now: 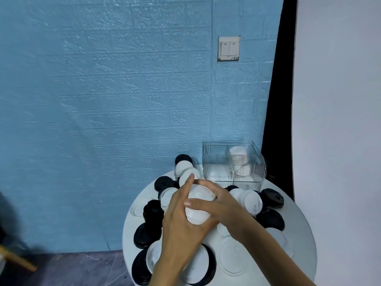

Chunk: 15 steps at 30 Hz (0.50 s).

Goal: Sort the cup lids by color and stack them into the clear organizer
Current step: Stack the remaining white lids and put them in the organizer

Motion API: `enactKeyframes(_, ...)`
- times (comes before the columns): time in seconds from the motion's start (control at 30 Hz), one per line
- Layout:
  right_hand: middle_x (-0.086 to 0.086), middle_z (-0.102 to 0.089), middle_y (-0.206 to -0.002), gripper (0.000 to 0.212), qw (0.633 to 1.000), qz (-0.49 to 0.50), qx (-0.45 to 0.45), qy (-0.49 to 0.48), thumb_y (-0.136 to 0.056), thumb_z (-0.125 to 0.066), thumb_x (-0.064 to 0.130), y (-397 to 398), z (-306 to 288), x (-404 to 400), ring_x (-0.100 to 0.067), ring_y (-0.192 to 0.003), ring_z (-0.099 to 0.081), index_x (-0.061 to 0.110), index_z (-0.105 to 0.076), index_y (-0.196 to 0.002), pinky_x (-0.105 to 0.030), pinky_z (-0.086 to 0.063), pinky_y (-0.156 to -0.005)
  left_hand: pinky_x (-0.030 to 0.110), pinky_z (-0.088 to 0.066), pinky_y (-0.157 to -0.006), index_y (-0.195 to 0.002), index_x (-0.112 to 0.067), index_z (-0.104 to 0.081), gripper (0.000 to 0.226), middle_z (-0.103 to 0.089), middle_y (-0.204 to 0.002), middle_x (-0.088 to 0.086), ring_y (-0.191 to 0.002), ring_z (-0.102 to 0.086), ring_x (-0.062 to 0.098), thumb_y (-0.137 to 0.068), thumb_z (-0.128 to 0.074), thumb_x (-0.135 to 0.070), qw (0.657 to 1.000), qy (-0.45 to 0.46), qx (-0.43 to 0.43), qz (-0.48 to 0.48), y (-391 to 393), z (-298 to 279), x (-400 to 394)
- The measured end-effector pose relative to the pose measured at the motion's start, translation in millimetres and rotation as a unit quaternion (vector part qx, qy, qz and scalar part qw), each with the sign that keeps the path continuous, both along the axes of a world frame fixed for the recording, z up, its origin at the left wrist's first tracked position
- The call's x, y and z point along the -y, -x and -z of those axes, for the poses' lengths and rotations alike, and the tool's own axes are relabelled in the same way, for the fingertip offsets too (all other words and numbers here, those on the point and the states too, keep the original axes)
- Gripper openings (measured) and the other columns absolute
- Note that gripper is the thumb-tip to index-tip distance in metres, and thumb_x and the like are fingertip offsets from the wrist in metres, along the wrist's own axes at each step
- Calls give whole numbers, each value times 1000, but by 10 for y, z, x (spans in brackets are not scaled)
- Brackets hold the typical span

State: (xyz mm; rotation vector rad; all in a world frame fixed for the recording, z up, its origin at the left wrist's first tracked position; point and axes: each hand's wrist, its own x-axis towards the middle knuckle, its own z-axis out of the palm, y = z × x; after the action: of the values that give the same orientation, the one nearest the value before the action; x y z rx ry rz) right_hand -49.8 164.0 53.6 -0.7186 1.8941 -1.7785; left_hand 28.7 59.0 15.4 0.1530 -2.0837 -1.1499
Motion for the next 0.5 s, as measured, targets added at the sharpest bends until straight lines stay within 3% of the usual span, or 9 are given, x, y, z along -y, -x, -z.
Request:
enactKeyframes(0.07, 6, -72, -121, 64, 999, 4, -29, -24, -67, -90, 41, 12, 8, 12, -11, -113, -68, 31, -66, -126, -35, -52, -105, 25, -53, -94, -130, -48, -52, 79, -62, -125, -23, -115, -60, 0, -57, -82, -49, 1000, -18, -1, 6, 9, 10, 30)
enactKeyframes(0.13, 14, -62, -131, 75, 996, -1, -57, -73, -71, -82, 55, 29, -2, -6, -3, -117, -62, 38, -53, -139, -33, -49, -108, 32, -57, -84, -117, -44, -56, 70, -68, -111, -18, -100, -66, 5, -53, -85, -46, 998, -64, -1, 13, 3, 20, 48)
enactKeyframes(0.23, 13, -58, -133, 45, 995, -29, -14, -90, -96, -62, 48, 140, -19, -282, 0, -107, -62, 47, -45, -137, -31, -55, -92, 15, -51, -77, -109, -41, -56, 68, -66, -108, -23, -96, -64, 2, -49, -87, -51, 993, -116, -21, 26, -54, 20, 89)
enactKeyframes(0.3, 16, -62, -132, 52, 991, 8, -53, -121, -82, -70, 62, 282, 100, -692, -3, -110, -65, 50, -52, -129, -37, -56, -95, 6, -45, -76, -105, -45, -56, 66, -63, -108, -27, -97, -61, -2, -47, -87, -51, 990, -134, -31, 24, -106, 22, 134)
enactKeyframes(0.37, 21, -65, -126, 72, 968, 83, -134, -198, -62, -81, 71, 412, 321, -1163, -4, -114, -64, 49, -57, -127, -40, -53, -103, 4, -44, -76, -103, -46, -56, 65, -62, -109, -28, -97, -61, -3, -47, -88, -44, 988, -151, -34, 30, -134, 29, 181)
enactKeyframes(0.5, 12, -48, -139, 97, 891, 118, -166, -405, -59, -90, 56, 464, 767, -1747, -13, -123, -49, 44, -42, -142, -34, -42, -105, 4, -44, -77, -105, -37, -57, 66, -61, -107, -29, -96, -60, -5, -49, -91, -33, 984, -166, -29, 50, -115, 64, 188)
